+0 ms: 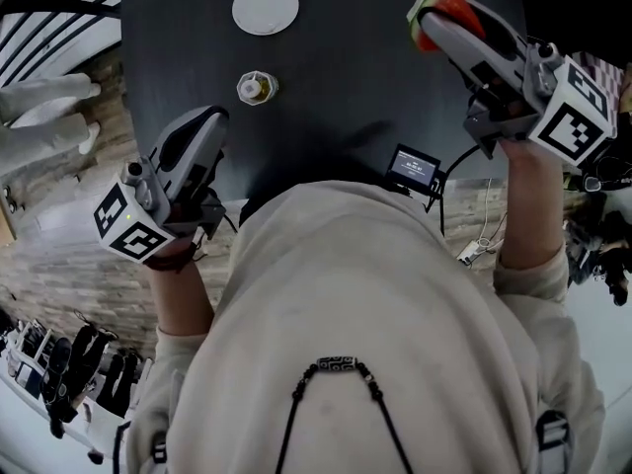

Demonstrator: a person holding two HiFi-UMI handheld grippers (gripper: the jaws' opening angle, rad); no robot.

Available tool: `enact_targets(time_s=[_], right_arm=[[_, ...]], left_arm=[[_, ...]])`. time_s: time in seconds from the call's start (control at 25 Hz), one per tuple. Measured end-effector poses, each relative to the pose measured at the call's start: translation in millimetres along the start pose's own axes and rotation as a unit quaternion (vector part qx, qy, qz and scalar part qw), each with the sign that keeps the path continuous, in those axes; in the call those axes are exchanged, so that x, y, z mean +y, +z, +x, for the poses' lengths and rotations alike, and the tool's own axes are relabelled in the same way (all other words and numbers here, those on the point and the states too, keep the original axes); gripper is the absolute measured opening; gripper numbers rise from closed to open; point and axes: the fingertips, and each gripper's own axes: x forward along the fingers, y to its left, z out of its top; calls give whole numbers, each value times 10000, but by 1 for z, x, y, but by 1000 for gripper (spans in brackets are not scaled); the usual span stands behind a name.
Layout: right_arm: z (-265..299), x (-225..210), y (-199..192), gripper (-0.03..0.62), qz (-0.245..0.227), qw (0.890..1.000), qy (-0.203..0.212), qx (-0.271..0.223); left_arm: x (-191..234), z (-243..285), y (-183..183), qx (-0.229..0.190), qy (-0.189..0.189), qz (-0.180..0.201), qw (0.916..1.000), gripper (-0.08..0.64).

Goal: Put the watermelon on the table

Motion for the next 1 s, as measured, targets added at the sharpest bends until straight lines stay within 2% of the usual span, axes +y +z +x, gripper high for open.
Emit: enact_targets(time_s=[0.56,0.68,1.0], right_arm=[[24,-15,-13,192,50,9991,217,357],[44,-28,-20,192,273,9983,267,446],[83,-48,-39,192,337,9948,239,932]], left_arm=[[-2,-21,-18,-228,377,-242,9987,-2],[12,-28,-18,-294,461,-367,9978,-2],[30,-44,-32,-402,729,-637,9945,-2]])
